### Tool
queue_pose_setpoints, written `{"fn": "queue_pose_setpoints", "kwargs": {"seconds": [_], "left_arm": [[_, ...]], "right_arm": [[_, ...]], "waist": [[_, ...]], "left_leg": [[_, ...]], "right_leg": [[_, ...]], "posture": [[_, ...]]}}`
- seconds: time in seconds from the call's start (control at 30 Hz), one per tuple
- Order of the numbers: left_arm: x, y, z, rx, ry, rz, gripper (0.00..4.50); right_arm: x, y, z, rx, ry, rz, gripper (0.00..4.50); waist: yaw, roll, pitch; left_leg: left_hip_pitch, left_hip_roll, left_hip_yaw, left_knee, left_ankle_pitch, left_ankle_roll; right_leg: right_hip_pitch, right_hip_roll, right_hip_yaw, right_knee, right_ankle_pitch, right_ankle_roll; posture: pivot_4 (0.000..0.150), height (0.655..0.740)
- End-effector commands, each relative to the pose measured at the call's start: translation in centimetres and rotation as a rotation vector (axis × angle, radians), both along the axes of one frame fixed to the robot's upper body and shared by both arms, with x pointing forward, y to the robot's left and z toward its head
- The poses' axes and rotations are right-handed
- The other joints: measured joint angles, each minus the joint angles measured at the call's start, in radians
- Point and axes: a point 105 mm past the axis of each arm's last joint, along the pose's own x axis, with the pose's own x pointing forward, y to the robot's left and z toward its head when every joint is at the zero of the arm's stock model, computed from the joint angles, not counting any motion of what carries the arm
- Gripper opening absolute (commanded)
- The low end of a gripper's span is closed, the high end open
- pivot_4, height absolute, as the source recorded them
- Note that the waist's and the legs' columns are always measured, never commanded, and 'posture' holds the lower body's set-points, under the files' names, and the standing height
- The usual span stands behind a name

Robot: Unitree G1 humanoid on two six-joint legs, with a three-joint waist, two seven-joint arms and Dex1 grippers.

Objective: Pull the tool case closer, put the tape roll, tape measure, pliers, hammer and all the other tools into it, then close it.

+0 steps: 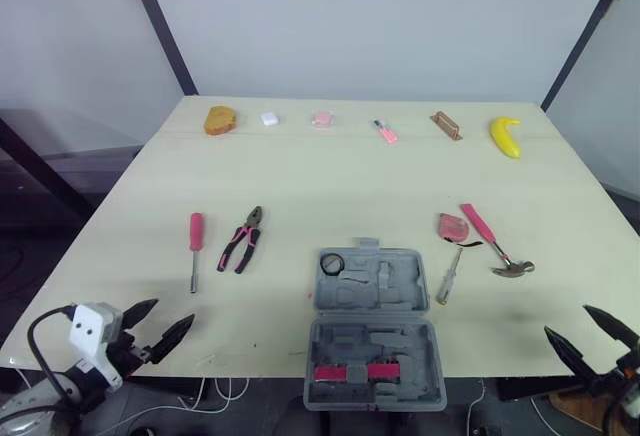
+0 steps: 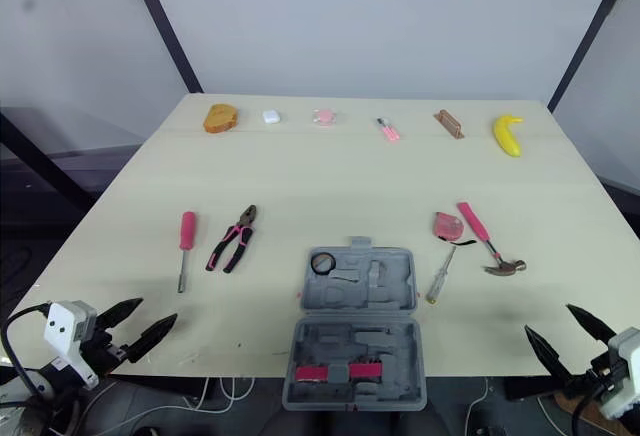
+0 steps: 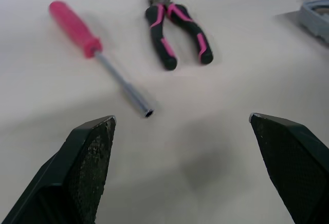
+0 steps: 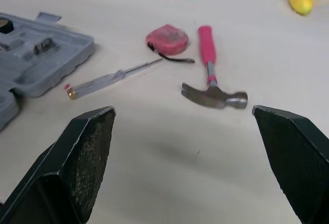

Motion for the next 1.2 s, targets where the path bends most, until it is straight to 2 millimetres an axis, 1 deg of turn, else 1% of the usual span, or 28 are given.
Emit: {"fn": "queue_pose_setpoints", "kwargs": {"seconds": [0.03, 0.1, 0.13, 0.17, 0.2, 0.23, 0.3, 0.33, 0.4, 0.47, 0.53, 0.63, 0.7, 0.77, 0.9, 0.97, 1.03, 1.13, 1.2], "left_arm": [[0.6, -0.8, 2.1, 0.029, -0.056, -0.073, 4.44], [1.0, -1.6, 2.8, 0.031, -0.068, -0.117, 4.44], [1.1, -2.2, 2.9, 0.030, -0.073, -0.131, 4.44], [1.4, -2.9, 3.3, 0.030, -0.085, -0.165, 4.44], [1.8, -3.9, 4.0, 0.034, -0.098, -0.218, 4.44], [2.0, -4.9, 4.4, 0.037, -0.107, -0.256, 4.44], [2.6, -6.3, 5.3, 0.041, -0.128, -0.320, 4.44], [2.9, -6.9, 5.7, 0.043, -0.139, -0.343, 4.44], [3.1, -8.1, 6.1, 0.044, -0.151, -0.371, 4.44], [3.5, -9.2, 6.9, 0.051, -0.172, -0.421, 4.44], [3.8, -9.9, 7.4, 0.069, -0.184, -0.460, 4.44], [4.0, -10.5, 7.8, 0.071, -0.191, -0.491, 4.44], [4.5, -11.9, 8.7, 0.066, -0.220, -0.555, 4.44], [4.7, -12.9, 9.3, 0.066, -0.238, -0.601, 4.44], [4.8, -14.4, 10.2, 0.055, -0.248, -0.659, 4.44], [4.7, -15.1, 10.6, 0.049, -0.249, -0.689, 4.44], [4.6, -15.5, 11.0, 0.050, -0.247, -0.716, 4.44], [4.6, -15.9, 11.3, 0.055, -0.250, -0.737, 4.44], [4.5, -16.2, 11.5, 0.054, -0.249, -0.752, 4.44]], "right_arm": [[1.1, 1.3, 1.1, 0.002, -0.014, 0.067, 4.50], [1.8, 2.5, 1.4, 0.024, 0.006, 0.125, 4.50], [1.9, 2.4, 1.4, 0.027, 0.015, 0.137, 4.50], [2.6, 2.7, 1.5, 0.024, 0.012, 0.144, 4.50], [3.8, 3.3, 1.8, 0.017, 0.004, 0.157, 4.50], [4.5, 3.5, 2.1, 0.011, -0.002, 0.163, 4.50], [6.2, 4.5, 2.6, 0.012, -0.011, 0.187, 4.50], [6.9, 4.7, 2.8, 0.014, -0.016, 0.189, 4.50], [7.6, 4.7, 2.9, 0.009, -0.019, 0.193, 4.50], [9.0, 5.6, 2.8, 0.038, 0.003, 0.189, 4.50], [10.0, 6.3, 3.0, 0.049, 0.014, 0.193, 4.50], [10.8, 7.0, 3.0, 0.049, 0.031, 0.204, 4.50], [12.6, 8.0, 2.5, 0.009, 0.078, 0.188, 4.50], [13.8, 8.7, 2.4, -0.010, 0.103, 0.172, 4.50], [15.4, 9.2, 2.1, -0.045, 0.163, 0.156, 4.50], [16.0, 9.3, 1.3, -0.084, 0.229, 0.146, 4.50], [16.5, 9.5, 0.8, -0.095, 0.281, 0.124, 4.50], [17.1, 9.8, 0.7, -0.094, 0.307, 0.105, 4.50], [17.4, 9.5, 0.5, -0.088, 0.335, 0.066, 4.50]], "waist": [[0.000, 0.000, 0.000], [0.000, 0.000, 0.000], [0.000, 0.000, 0.000], [0.000, 0.000, 0.000], [0.001, 0.000, 0.000], [0.001, 0.000, 0.000], [0.000, 0.000, 0.000], [0.001, 0.000, 0.000], [0.001, 0.000, 0.001], [0.002, 0.000, 0.000], [0.001, 0.000, 0.001], [0.000, 0.001, 0.001], [0.000, 0.001, 0.001], [-0.002, 0.001, 0.002], [-0.002, 0.001, 0.002], [-0.001, 0.001, 0.002], [-0.001, 0.001, 0.002], [-0.002, 0.001, 0.002], [-0.002, 0.001, 0.002]], "left_leg": [[0.000, 0.000, 0.000, 0.000, 0.000, 0.000], [0.000, 0.000, 0.000, 0.000, 0.000, 0.000], [0.001, 0.000, 0.000, 0.000, 0.000, 0.000], [0.001, 0.000, 0.000, 0.000, 0.000, 0.000], [0.001, 0.000, 0.000, 0.000, 0.000, 0.000], [0.001, 0.000, 0.000, 0.000, 0.000, 0.000], [0.001, -0.001, 0.000, 0.000, 0.000, 0.000], [0.001, -0.001, 0.000, 0.000, 0.000, 0.000], [0.001, -0.002, 0.000, 0.000, 0.000, 0.000], [0.001, -0.002, 0.000, -0.002, 0.000, 0.000], [0.000, -0.003, 0.000, -0.003, 0.000, 0.000], [-0.001, -0.003, 0.000, -0.003, 0.000, 0.000], [-0.001, -0.003, 0.000, -0.003, 0.000, 0.000], [-0.001, -0.003, 0.000, -0.003, 0.000, 0.000], [-0.001, -0.003, 0.000, -0.002, 0.001, 0.000], [-0.003, -0.003, 0.000, -0.002, 0.000, 0.000], [-0.005, -0.003, -0.001, -0.002, 0.001, 0.000], [-0.005, -0.003, -0.001, -0.003, 0.000, 0.000], [-0.005, -0.003, -0.001, -0.003, 0.000, 0.000]], "right_leg": [[0.000, 0.000, 0.000, 0.000, 0.000, 0.000], [0.000, 0.000, 0.000, 0.000, 0.000, 0.000], [0.000, 0.000, 0.000, 0.000, 0.000, 0.000], [0.000, 0.000, 0.001, 0.000, 0.000, 0.000], [0.000, 0.000, 0.001, 0.000, 0.000, 0.000], [0.000, -0.001, 0.001, 0.000, 0.000, 0.000], [0.000, -0.001, 0.002, 0.000, 0.001, 0.001], [0.000, 0.000, 0.001, 0.001, 0.002, 0.003], [0.000, 0.001, 0.001, 0.001, 0.002, 0.003], [0.000, 0.001, 0.001, 0.000, 0.002, 0.003], [-0.001, 0.001, 0.001, 0.000, 0.002, 0.003], [-0.001, 0.002, 0.001, 0.000, 0.002, 0.003], [-0.001, 0.002, 0.001, 0.000, 0.002, 0.003], [-0.001, 0.002, 0.001, 0.000, 0.002, 0.003], [-0.002, 0.002, 0.001, 0.001, 0.002, 0.003], [-0.003, 0.002, 0.001, 0.001, 0.003, 0.003], [-0.005, 0.002, 0.001, 0.001, 0.003, 0.003], [-0.006, 0.002, 0.002, 0.001, 0.003, 0.003], [-0.006, 0.002, 0.002, 0.001, 0.003, 0.003]], "posture": [[0.150, 0.7400], [0.150, 0.7400], [0.150, 0.7400], [0.150, 0.7400], [0.150, 0.7400], [0.150, 0.7400], [0.150, 0.7400], [0.150, 0.7400], [0.150, 0.7400], [0.150, 0.7400], [0.150, 0.7400], [0.150, 0.7400], [0.150, 0.7400], [0.150, 0.7400], [0.150, 0.7400], [0.150, 0.7400], [0.150, 0.7400], [0.150, 0.7400], [0.150, 0.7400]]}}
